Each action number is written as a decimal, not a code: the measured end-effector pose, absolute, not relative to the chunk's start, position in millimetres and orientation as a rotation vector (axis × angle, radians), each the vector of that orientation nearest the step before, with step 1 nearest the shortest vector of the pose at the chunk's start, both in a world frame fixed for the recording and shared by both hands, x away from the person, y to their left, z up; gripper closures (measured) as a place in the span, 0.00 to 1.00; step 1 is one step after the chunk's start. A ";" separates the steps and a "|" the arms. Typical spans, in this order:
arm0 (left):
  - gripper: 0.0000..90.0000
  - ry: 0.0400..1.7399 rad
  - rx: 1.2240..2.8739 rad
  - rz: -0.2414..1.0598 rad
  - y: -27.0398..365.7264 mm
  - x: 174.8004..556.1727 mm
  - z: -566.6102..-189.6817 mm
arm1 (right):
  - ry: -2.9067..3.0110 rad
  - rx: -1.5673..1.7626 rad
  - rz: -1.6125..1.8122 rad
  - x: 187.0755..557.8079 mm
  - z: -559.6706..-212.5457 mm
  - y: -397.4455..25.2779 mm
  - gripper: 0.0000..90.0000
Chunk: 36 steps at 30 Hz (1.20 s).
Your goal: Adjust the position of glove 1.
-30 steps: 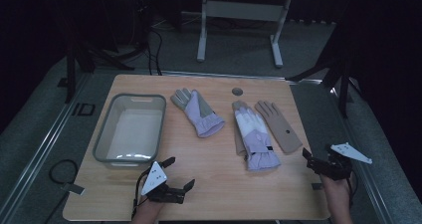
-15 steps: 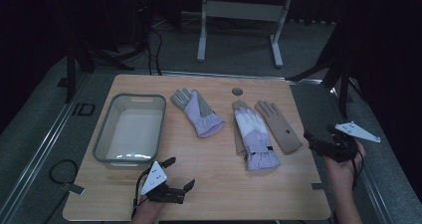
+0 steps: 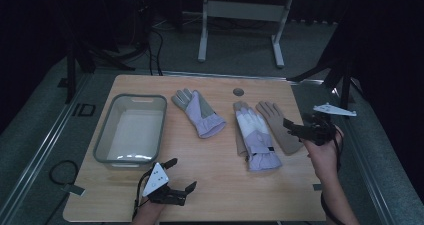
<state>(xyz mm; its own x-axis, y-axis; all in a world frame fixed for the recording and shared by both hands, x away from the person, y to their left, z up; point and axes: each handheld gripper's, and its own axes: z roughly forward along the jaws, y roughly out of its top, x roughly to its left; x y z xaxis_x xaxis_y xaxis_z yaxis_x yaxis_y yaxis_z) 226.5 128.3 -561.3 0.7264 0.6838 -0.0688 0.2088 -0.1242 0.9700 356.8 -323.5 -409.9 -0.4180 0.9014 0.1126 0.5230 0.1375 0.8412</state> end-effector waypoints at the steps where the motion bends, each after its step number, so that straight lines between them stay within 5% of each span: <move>1: 0.00 0.721 1.683 0.473 128.3 226.5 -561.3 | 1.995 1.357 1.178 358.9 -409.9 -319.1 0.14; 12: 0.00 0.734 1.668 0.465 129.8 227.0 -561.6 | 2.063 1.294 1.169 377.6 -415.4 -270.6 0.16; 36: 0.00 0.733 1.668 0.452 130.4 228.1 -561.5 | 2.330 1.058 1.129 446.4 -446.7 -145.8 0.35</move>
